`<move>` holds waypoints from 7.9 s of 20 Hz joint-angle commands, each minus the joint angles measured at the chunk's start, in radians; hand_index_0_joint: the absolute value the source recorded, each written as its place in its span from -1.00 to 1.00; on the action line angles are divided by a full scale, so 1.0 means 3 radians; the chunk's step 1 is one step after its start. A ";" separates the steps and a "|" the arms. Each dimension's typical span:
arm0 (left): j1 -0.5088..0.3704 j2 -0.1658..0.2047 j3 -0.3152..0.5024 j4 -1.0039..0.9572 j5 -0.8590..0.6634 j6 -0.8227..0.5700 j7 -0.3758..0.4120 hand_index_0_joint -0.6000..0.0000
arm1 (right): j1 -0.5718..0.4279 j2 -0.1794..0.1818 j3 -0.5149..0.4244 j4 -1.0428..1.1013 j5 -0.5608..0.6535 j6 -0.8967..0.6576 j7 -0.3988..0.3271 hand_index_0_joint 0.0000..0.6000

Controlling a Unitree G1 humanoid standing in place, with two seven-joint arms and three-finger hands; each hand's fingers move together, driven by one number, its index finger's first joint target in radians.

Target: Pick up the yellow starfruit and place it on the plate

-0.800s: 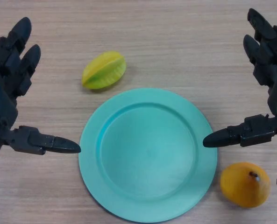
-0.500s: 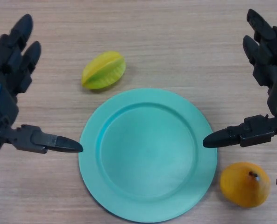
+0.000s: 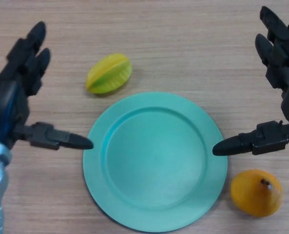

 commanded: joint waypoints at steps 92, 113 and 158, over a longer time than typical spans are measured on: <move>0.0168 -0.0296 -0.0456 -0.0727 0.0552 -0.0091 0.0697 0.66 | -0.0004 -0.0103 -0.0226 -0.0370 0.0092 -0.0263 0.0022 -1.00; 0.0200 0.0014 0.0163 -0.1018 -0.0243 0.0015 0.0095 1.00 | -0.0011 -0.0108 -0.0218 -0.0174 0.0051 -0.0392 -0.0019 -1.00; 0.0511 -0.0109 0.0210 -0.1772 -0.0179 0.0541 0.0138 1.00 | 0.0093 -0.0141 -0.0325 -0.0841 0.0215 0.0202 0.0057 -1.00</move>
